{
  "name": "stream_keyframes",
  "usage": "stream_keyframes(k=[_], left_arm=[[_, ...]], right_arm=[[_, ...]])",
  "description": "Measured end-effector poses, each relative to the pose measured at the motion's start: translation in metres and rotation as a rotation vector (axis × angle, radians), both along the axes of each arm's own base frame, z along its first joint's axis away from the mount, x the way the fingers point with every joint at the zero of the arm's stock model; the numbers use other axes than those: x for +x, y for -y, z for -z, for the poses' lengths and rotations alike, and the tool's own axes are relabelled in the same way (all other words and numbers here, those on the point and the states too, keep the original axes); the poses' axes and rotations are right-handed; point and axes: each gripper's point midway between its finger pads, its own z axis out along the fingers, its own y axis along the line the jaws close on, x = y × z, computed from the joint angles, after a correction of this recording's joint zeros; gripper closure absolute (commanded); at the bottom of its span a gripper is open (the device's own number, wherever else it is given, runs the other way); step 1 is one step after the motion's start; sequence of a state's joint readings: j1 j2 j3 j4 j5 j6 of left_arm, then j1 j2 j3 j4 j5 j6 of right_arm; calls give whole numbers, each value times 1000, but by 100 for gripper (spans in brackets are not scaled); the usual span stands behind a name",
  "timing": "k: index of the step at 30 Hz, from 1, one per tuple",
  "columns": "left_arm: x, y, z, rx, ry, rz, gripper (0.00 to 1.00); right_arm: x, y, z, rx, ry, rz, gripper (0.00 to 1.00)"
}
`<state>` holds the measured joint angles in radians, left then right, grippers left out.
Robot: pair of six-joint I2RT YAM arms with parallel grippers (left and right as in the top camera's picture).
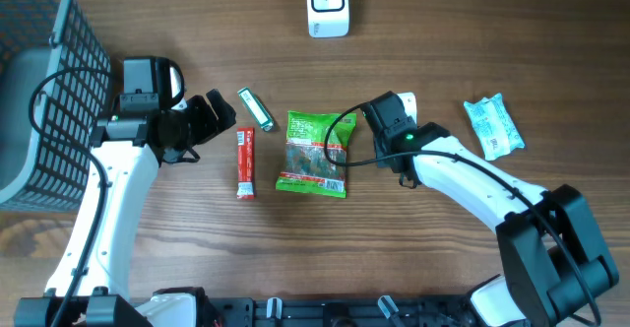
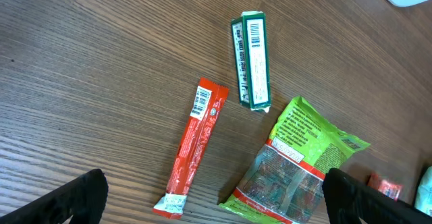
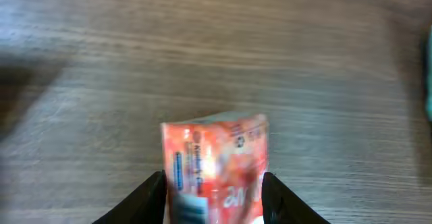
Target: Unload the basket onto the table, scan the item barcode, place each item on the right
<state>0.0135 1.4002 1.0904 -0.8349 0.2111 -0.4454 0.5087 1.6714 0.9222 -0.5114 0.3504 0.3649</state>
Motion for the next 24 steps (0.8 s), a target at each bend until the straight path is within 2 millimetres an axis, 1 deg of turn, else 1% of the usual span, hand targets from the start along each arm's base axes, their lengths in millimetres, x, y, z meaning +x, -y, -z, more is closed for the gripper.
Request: stream_keyframes(k=[2,3,4,5,6,7,8,9,10,12,14,15,16,18,20,24], left_arm=[[0,0,0,0,0,0,0],[0,0,0,0,0,0,0],[0,0,0,0,0,0,0],[0,0,0,0,0,0,0],[0,0,0,0,0,0,0],[0,0,0,0,0,0,0],[0,0,0,0,0,0,0],[0,0,0,0,0,0,0],[0,0,0,0,0,0,0],[0,0,0,0,0,0,0],[0,0,0,0,0,0,0],[0,0,0,0,0,0,0],[0,0,0,0,0,0,0],[0,0,0,0,0,0,0],[0,0,0,0,0,0,0],[0,0,0,0,0,0,0]], right_arm=[[-5,-8,3,31,-33,-42,53],[-10,-9,2,35,-61,-69,51],[-12,-10,-1,42,-64,-83,39],[-14,-12,-8,52,-72,-107,23],[-12,-19,-24,87,-53,-143,14],[-8,-28,-41,138,-24,-176,7],[-4,-31,-57,187,1,-202,0],[-3,-30,-64,223,0,-213,0],[-1,-21,-68,272,-12,-217,0],[0,-6,-66,339,-49,-228,1],[4,10,-66,404,-60,-232,12],[6,18,-65,426,-61,-227,26],[8,24,-63,441,-67,-216,35],[11,33,-53,467,-87,-205,35],[16,36,-42,480,-102,-197,35],[19,30,-13,513,-160,-210,39]])
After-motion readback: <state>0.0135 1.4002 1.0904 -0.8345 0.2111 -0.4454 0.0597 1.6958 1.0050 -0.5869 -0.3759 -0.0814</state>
